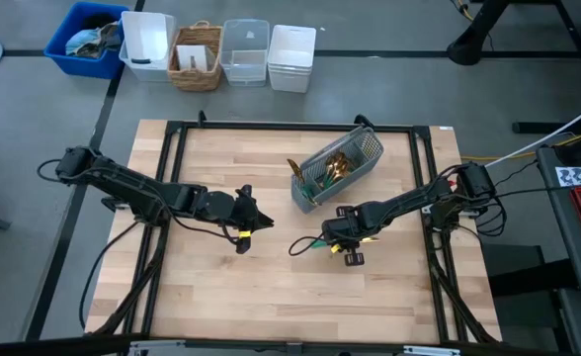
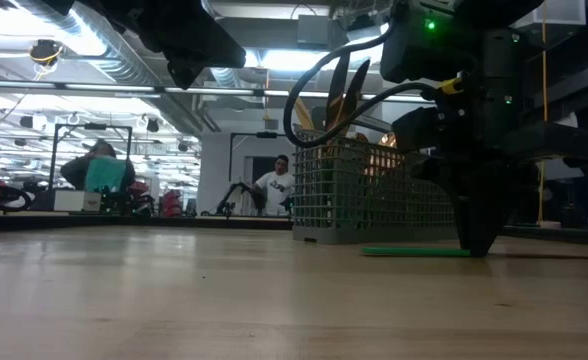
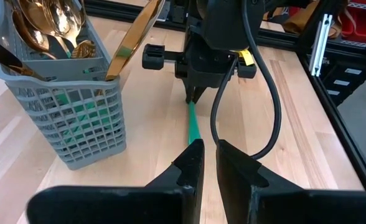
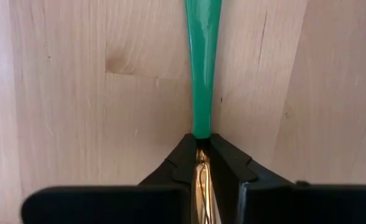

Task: Sort silverware
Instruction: Put the knife into the basket

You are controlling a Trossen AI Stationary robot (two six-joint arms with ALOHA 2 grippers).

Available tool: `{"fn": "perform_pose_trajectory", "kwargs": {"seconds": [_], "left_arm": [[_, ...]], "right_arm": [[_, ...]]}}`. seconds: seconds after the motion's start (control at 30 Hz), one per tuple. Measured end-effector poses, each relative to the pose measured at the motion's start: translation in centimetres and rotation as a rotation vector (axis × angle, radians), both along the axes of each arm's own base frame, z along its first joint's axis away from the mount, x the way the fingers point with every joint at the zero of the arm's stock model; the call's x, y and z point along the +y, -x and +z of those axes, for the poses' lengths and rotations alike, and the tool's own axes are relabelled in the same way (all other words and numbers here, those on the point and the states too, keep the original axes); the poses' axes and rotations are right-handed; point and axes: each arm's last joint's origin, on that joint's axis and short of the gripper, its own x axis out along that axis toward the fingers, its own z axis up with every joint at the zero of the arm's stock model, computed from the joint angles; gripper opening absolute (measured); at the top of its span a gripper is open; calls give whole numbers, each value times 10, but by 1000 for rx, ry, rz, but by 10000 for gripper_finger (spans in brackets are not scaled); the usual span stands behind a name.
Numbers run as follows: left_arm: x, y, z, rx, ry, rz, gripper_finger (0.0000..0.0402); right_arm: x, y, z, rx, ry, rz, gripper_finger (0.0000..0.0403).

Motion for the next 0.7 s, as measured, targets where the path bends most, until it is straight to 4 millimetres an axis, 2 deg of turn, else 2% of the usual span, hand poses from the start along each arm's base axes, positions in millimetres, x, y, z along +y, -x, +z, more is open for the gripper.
{"fn": "perform_pose_trajectory", "kwargs": {"seconds": [0.7], "left_arm": [[0, 0, 0, 2, 0, 0, 33]], "right_arm": [[4, -12, 13, -44, -43, 12, 36]]}}
